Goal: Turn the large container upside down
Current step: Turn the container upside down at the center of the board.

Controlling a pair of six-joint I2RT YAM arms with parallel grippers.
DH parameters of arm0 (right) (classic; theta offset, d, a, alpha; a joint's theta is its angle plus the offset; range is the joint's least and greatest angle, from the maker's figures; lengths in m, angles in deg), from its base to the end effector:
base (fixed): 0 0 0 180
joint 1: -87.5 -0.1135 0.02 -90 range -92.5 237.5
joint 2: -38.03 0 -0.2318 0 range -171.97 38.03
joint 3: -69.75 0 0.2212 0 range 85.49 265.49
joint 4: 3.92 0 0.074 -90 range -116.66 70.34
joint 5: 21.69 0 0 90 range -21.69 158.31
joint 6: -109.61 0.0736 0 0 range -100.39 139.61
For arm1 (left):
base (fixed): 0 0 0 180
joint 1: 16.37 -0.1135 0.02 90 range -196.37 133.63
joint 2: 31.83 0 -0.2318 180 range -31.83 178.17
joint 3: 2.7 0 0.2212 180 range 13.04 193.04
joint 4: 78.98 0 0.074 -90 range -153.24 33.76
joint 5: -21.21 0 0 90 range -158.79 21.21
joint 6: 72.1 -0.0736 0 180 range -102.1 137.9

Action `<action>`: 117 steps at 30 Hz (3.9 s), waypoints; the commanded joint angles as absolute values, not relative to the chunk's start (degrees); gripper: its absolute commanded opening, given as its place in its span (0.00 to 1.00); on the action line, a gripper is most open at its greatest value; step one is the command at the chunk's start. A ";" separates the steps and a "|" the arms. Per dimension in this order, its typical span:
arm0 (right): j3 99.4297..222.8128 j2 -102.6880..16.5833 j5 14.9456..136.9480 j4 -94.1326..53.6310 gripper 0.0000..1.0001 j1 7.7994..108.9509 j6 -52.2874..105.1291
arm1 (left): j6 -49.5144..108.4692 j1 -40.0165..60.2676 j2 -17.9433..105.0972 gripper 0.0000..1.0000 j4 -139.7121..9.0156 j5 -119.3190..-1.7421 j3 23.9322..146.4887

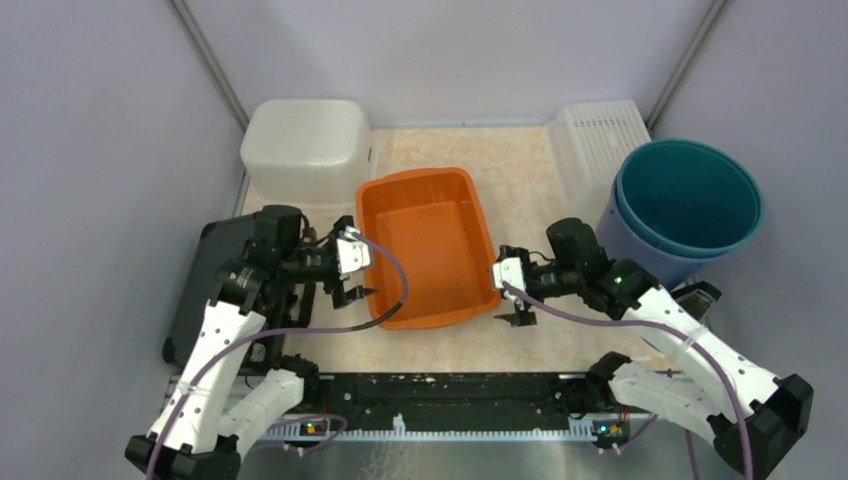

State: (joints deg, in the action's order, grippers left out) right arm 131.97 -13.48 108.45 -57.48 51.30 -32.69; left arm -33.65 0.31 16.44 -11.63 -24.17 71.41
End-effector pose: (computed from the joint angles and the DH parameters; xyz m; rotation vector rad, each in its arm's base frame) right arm 0.1242 0.1497 0.2475 -1.7553 1.3080 0.6499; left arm 0.1379 -0.0953 0.2991 1.4782 1.4997 -0.5312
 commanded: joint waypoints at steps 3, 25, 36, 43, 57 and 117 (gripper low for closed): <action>131.89 -15.65 101.04 -50.47 0.92 45.02 -31.35 | -37.55 -4.86 19.11 0.99 -8.84 -16.94 72.60; 127.01 -30.50 76.83 -34.52 0.70 24.51 -30.69 | -38.81 -10.08 20.53 0.99 -9.47 -12.63 71.62; 123.71 -30.70 68.48 -26.21 0.49 20.00 -27.08 | -38.88 -12.07 19.67 0.99 -9.82 -10.83 70.51; 121.98 -29.94 70.43 -27.13 0.52 20.05 -26.95 | -39.51 -13.79 18.90 0.99 -9.63 -8.98 69.75; 120.43 -30.96 65.97 -22.76 0.75 19.48 -28.02 | -40.46 -15.09 18.96 0.99 -8.93 -6.78 69.38; 125.14 -24.94 72.16 -30.12 0.08 19.40 -24.95 | -43.26 -16.01 19.58 0.99 -5.81 -4.22 71.01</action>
